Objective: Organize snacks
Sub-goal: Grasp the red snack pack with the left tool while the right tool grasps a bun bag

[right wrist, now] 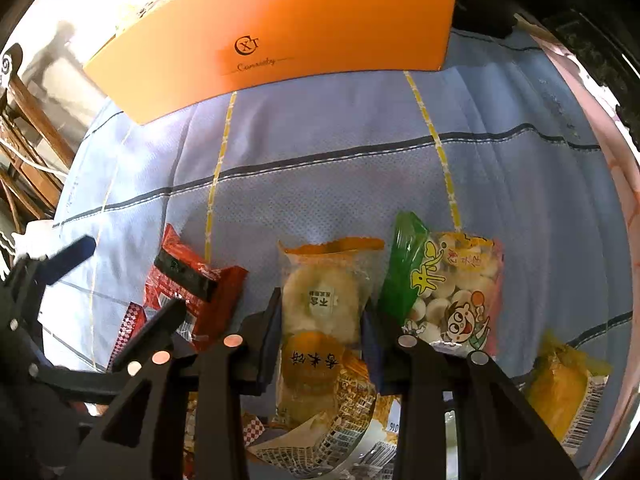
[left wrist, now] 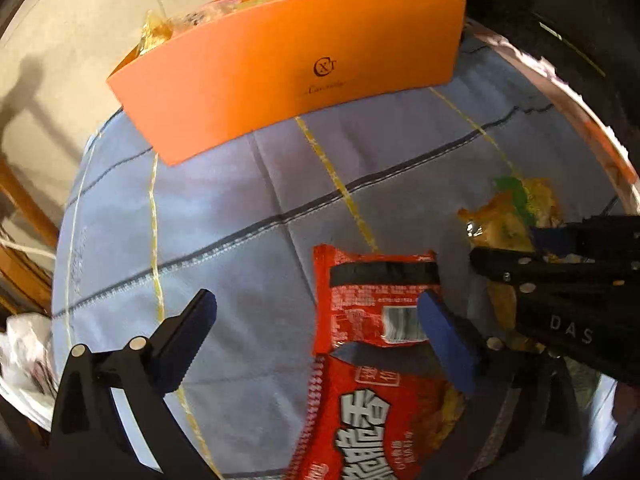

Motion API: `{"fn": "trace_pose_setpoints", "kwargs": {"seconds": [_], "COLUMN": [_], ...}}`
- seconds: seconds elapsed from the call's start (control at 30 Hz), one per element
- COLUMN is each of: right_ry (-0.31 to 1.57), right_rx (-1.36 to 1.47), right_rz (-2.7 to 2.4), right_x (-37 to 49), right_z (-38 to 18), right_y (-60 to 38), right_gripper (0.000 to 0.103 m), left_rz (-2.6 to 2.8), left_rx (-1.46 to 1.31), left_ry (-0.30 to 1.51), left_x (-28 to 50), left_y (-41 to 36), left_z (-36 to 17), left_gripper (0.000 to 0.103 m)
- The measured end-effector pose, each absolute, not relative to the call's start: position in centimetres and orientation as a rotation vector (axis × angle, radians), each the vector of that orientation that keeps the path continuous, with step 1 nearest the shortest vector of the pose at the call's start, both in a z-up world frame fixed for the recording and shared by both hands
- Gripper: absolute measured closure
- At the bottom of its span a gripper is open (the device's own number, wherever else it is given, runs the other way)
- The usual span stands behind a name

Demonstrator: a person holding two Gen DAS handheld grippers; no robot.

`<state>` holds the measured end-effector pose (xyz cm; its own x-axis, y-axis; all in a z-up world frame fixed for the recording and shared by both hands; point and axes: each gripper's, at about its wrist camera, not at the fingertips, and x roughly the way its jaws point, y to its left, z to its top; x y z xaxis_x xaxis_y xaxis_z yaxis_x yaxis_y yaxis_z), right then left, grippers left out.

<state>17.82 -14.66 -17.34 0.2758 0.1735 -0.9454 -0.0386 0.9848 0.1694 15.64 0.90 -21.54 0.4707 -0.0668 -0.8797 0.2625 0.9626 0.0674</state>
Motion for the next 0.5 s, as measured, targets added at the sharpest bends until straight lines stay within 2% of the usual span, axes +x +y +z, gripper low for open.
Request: {"fn": "trace_pose_setpoints", "kwargs": {"seconds": [0.13,0.2,0.23,0.27,0.3,0.33,0.5], "right_ry": [1.290,1.291,1.291,1.289,1.286,1.283,1.197], "right_rx": [0.156,0.169,0.170,0.170,0.171,0.180,0.209], "right_rz": [0.154,0.158,0.158,0.161,0.166,0.162,0.178], "right_x": [18.9,19.0,18.9,18.8,18.7,18.6,18.0], "right_z": [-17.5,-17.3,-17.3,-17.2,-17.3,-17.2,-14.6], "right_y": [-15.4,-16.2,-16.3,-16.4,-16.4,-16.6,-17.8], "right_gripper": [0.068,0.068,0.068,0.068,0.068,0.068,0.069], "left_rz": [-0.274,-0.252,-0.246,-0.265,-0.291,-0.313,-0.336], "left_rx": [0.073,0.091,0.130,0.138,0.157,0.171,0.102], "left_ry": [1.094,1.149,1.116,1.118,1.096,1.082,1.078], "left_x": [15.7,16.5,16.5,16.4,16.3,16.2,16.8], "left_y": [1.8,1.0,0.5,0.1,-0.3,-0.6,0.8], "left_z": [-22.7,-24.3,-24.7,-24.7,-24.4,-24.1,-21.9], "left_gripper": [0.004,0.004,0.007,0.015,0.028,0.049,0.050]}}
